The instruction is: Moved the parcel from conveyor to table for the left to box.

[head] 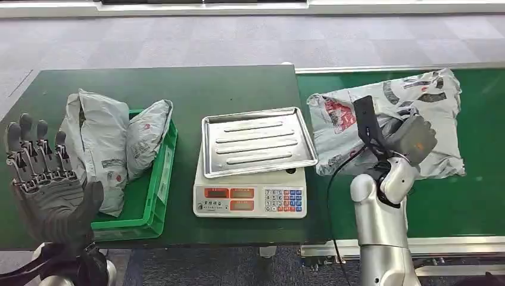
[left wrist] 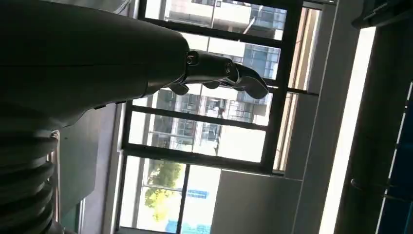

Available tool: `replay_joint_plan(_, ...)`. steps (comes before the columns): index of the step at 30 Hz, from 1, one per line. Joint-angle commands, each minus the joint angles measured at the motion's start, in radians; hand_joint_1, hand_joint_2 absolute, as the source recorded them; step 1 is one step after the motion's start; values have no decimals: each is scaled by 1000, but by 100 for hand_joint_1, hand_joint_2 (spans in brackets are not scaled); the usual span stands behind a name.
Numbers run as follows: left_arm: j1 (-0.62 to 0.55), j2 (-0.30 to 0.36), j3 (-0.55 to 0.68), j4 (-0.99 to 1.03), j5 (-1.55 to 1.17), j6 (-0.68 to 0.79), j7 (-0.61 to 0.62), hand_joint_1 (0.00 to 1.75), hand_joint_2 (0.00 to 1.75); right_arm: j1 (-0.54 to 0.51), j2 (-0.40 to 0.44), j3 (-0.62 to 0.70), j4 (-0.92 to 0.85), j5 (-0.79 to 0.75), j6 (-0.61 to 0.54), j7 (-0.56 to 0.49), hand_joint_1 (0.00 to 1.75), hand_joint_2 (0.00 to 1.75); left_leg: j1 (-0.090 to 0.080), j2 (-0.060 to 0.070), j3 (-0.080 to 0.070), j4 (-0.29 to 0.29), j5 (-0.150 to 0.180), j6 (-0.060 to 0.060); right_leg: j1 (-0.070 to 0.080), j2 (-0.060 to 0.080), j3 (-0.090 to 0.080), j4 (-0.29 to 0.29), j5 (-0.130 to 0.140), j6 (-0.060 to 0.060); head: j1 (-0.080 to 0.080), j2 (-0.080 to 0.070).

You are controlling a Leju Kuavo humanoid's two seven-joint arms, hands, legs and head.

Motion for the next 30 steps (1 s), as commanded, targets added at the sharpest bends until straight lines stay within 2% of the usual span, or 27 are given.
replay_joint_plan(1,9,-62,4,31,1,9,2,0,175,-8,14,13,-30,-2,3,1,175,175,0,2,0,0,0,1,0,0,0,-1,0,0,0,0)
replay_joint_plan(4,6,-58,-1,34,3,14,0,0,175,3,24,15,-58,-1,-53,-35,175,175,0,2,0,0,0,1,0,0,0,0,0,0,0,0)
replay_joint_plan(7,-4,-50,-9,45,7,20,-4,0,175,37,45,40,-180,-11,-128,-116,175,175,0,1,0,0,0,0,0,-1,-1,0,0,0,0,0)
replay_joint_plan(10,-30,-40,-15,74,17,21,-7,0,175,18,59,150,-214,-8,-95,-204,175,175,-1,1,-1,0,0,1,0,-1,-1,0,0,0,0,0)
replay_joint_plan(11,-46,-33,-20,93,28,12,-11,0,175,-16,59,232,-169,-29,-22,-247,175,175,-1,3,-1,0,0,0,-1,2,-2,1,0,0,0,0)
replay_joint_plan(13,-69,-25,-29,125,36,4,-14,0,175,-79,76,327,-63,-43,7,-277,175,175,-1,6,0,0,0,0,-1,5,-3,1,1,0,0,0)
replay_joint_plan(16,-123,-16,-62,196,50,-9,-17,0,175,-215,102,498,202,11,-68,-316,175,175,-1,15,0,0,0,0,-1,13,-5,2,3,-1,0,0)
replay_joint_plan(17,-135,-14,-71,213,56,-5,-22,0,175,-252,124,527,277,15,-99,-309,175,175,-1,10,0,-1,0,0,0,9,-4,1,2,0,0,0)
replay_joint_plan(18,-141,-11,-79,221,59,1,-25,0,175,-279,138,554,327,8,-131,-308,175,175,-1,15,0,-1,1,0,0,13,-6,2,4,-1,0,0)
replay_joint_plan(19,-147,-4,-85,230,62,5,-27,0,175,-291,144,570,343,13,-140,-303,175,175,0,11,1,-1,1,-1,0,9,-4,1,3,-1,0,0)
replay_joint_plan(20,-154,6,-94,242,69,15,-31,0,175,-303,156,586,361,10,-151,-300,175,175,0,15,1,-1,2,-2,1,12,-5,1,4,-2,0,0)
replay_joint_plan(21,-156,8,-97,247,72,17,-32,0,175,-305,163,594,362,8,-155,-301,175,175,0,11,1,-1,2,-1,1,9,-4,2,3,-2,0,0)
replay_joint_plan(22,-155,9,-99,251,74,18,-33,0,175,-307,167,599,358,6,-149,-301,175,175,0,12,0,-2,3,-1,1,9,-5,1,4,-2,0,0)
replay_joint_plan(26,-126,23,-122,251,89,27,-47,0,175,-283,158,632,323,7,-142,-296,175,175,1,6,1,-1,4,-2,2,4,-2,0,3,-3,0,0)
replay_joint_plan(30,-116,27,-137,243,92,26,-55,0,175,-306,165,644,372,-11,-140,-303,175,175,1,4,1,-1,3,-2,2,4,-1,0,2,-3,0,0)
